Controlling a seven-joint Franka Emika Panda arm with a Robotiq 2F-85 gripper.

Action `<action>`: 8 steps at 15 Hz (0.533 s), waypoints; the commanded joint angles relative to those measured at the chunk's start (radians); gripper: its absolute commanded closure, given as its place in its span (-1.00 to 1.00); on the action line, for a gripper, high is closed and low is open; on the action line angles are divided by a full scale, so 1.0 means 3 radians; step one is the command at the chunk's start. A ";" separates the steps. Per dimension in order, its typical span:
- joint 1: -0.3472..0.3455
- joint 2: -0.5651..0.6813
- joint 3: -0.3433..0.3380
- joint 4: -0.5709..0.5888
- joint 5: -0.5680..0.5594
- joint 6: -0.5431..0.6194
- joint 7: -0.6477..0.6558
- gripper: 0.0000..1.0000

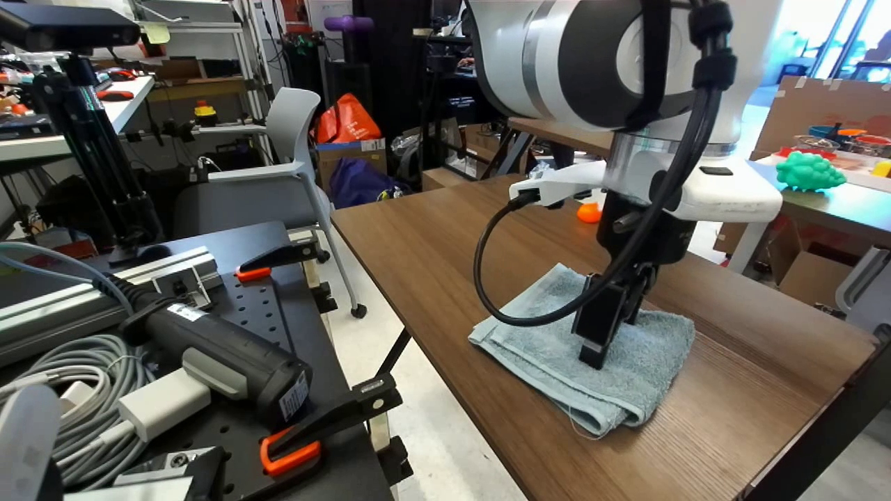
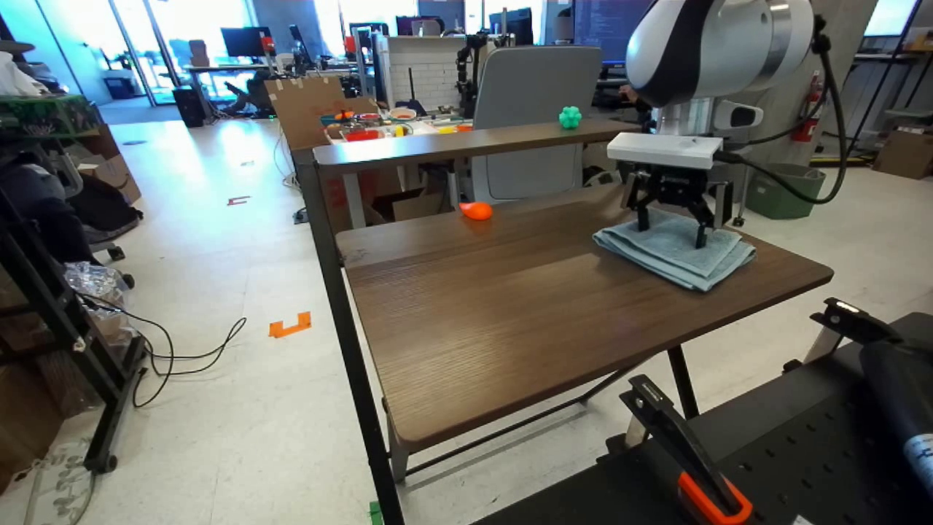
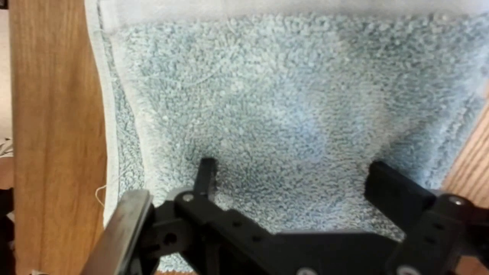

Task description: Wipe the table

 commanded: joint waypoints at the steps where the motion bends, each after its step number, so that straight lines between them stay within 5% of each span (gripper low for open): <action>1: 0.0156 0.0045 -0.0272 0.0068 -0.0003 -0.0277 0.0204 -1.00; 8: 0.0102 0.0677 -0.0461 0.0994 0.0061 -0.0972 0.1322 -1.00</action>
